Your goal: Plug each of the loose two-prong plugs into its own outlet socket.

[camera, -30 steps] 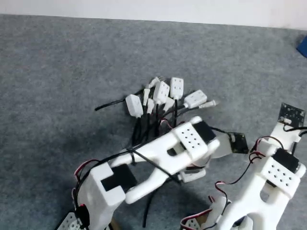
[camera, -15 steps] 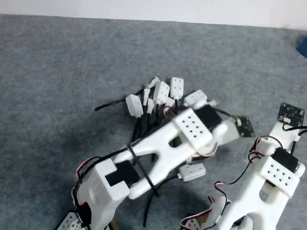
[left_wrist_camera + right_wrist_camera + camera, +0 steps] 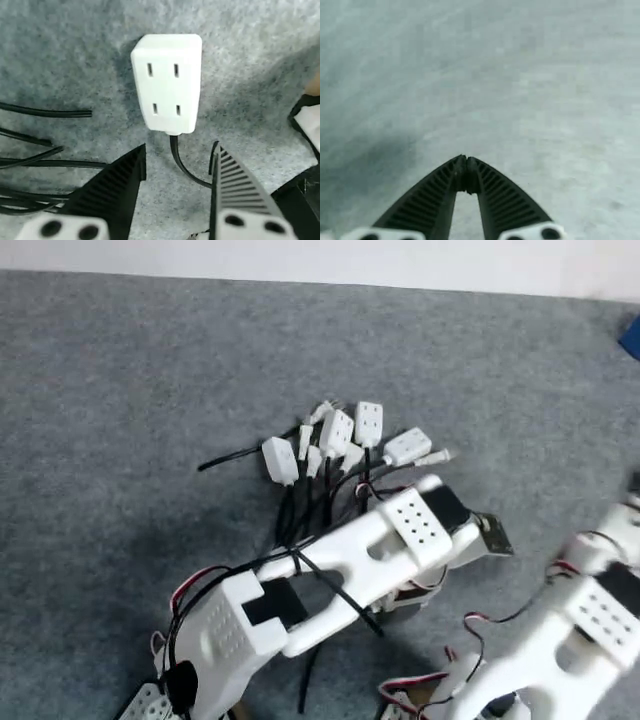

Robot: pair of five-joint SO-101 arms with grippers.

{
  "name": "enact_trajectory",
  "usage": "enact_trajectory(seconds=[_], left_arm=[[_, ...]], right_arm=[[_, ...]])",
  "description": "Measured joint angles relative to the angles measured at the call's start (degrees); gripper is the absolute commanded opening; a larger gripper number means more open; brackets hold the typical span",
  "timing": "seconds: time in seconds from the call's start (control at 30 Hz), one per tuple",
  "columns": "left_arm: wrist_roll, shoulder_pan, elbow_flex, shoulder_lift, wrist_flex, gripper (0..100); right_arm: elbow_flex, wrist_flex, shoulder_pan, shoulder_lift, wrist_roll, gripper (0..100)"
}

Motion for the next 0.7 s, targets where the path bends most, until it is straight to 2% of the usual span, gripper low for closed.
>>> enact_trajectory(seconds=[0.1, 0.47, 0.7], left_arm=[[0.0, 0.5, 0.0, 0.0, 0.0, 23], [0.0, 0.7, 0.0, 0.2, -4.6, 23], [0.0, 0.7, 1.1, 4.2, -8.0, 22]], right_arm=[[-3.9, 0.4, 6.0, 0.0, 0.1, 0.6], [-24.4, 15.8, 3.9, 0.0, -1.8, 0.6], [-27.8, 17.3, 3.9, -0.1, -1.8, 0.6]])
